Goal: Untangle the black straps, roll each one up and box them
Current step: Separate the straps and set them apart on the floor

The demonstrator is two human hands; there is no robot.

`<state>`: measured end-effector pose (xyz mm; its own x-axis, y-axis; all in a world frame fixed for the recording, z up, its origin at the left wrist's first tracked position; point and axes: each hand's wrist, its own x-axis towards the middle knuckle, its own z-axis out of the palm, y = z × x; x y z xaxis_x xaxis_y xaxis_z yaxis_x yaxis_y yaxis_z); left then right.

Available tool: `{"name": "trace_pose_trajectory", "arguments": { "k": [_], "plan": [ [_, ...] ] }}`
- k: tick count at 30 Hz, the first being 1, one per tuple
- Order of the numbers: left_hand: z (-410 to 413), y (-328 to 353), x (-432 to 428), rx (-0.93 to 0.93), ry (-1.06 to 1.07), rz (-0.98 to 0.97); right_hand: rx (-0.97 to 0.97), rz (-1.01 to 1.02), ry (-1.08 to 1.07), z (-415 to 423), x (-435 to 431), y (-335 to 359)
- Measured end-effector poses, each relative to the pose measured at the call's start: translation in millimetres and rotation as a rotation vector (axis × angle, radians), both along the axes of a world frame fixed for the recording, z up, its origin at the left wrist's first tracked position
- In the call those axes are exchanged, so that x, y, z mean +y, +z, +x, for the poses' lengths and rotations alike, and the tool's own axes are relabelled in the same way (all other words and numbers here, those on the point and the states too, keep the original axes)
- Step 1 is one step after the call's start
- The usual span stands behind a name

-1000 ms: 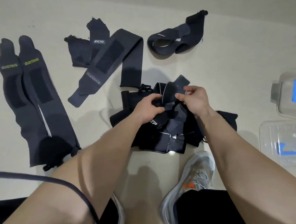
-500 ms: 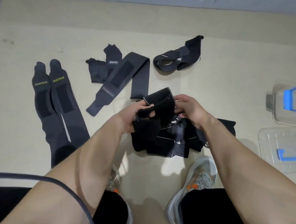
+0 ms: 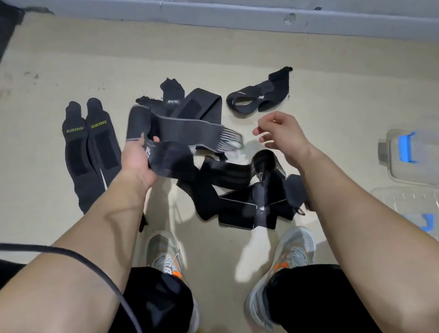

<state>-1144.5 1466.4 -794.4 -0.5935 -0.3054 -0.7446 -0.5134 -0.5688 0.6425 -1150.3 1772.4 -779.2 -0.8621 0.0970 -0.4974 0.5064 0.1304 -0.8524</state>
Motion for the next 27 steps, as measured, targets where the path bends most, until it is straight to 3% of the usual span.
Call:
{"name": "trace_pose_trajectory", "arguments": {
  "k": [3,7,10,14,17,22,25,27],
  "plan": [
    [7,-25,4,-0.162,-0.217,-0.469,-0.117,0.141,-0.12,13,29,-27],
    [26,-54,36,-0.299,-0.596,-0.409,-0.332,0.34,-0.105,52,64,-82],
    [42,-67,67,-0.248,-0.909,-0.45,-0.467,0.35,0.005,77,67,-115],
    [55,-83,101,-0.163,-1.148,-0.501,-0.451,0.299,-0.021,91,56,-139],
    [60,-97,118,-0.084,-1.214,-0.491,-0.364,0.207,-0.082,89,35,-128],
    [58,-104,135,0.027,-1.132,-0.382,-0.162,-0.001,0.121,69,1,-113],
    [48,-100,127,0.021,-1.096,-0.494,-0.222,-0.236,0.026,59,9,-103],
    [42,-100,118,0.003,-1.104,-0.548,-0.275,-0.272,-0.016,62,21,-101]
  ]
}}
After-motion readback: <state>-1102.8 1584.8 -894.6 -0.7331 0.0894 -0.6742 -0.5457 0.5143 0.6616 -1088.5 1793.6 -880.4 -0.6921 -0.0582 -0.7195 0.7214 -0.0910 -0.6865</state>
